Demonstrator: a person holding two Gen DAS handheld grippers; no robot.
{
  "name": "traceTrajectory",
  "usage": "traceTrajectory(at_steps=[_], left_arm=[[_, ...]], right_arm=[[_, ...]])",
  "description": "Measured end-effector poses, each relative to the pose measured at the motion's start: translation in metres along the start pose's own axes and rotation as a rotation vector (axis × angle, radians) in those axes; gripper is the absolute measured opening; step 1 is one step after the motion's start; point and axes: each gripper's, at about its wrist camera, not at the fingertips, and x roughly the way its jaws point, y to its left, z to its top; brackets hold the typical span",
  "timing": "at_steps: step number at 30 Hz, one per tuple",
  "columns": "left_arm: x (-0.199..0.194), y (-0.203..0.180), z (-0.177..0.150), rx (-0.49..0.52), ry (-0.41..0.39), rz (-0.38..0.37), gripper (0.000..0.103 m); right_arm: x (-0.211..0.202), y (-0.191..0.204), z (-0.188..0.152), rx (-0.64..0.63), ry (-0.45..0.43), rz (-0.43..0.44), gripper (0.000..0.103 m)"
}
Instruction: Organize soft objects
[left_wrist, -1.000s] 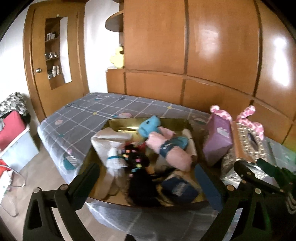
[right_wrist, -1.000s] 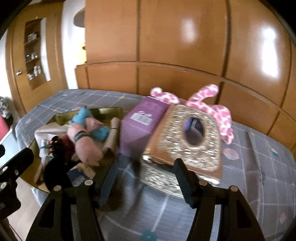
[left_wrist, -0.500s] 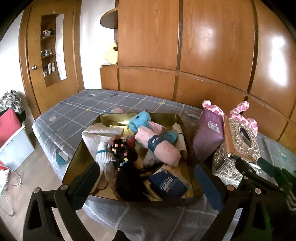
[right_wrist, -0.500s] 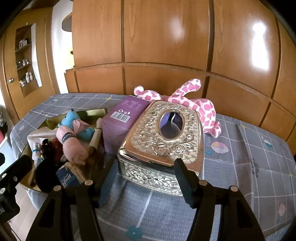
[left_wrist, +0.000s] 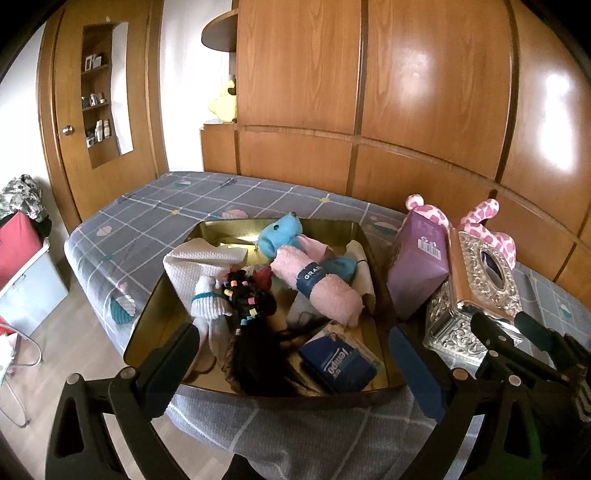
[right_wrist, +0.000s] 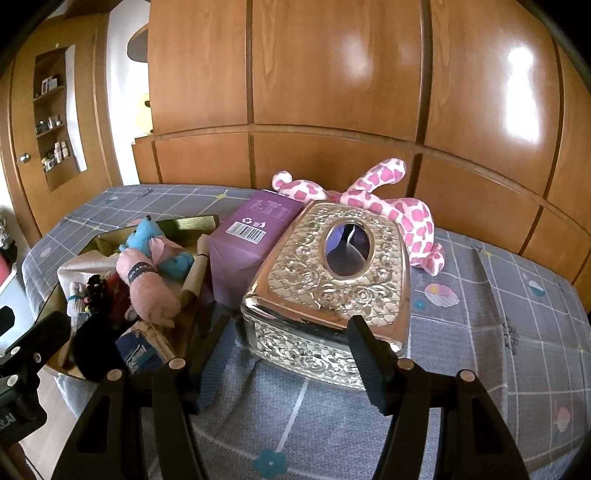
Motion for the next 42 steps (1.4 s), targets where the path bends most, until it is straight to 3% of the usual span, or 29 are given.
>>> traceTrajectory(at_steps=[42], left_arm=[[0.0025,-0.0001,-0.0009,0.003,0.022,-0.009,0.103]], right_arm=[[0.0005,0.0015,0.0005,-0.006,0.002,0.008,0.064]])
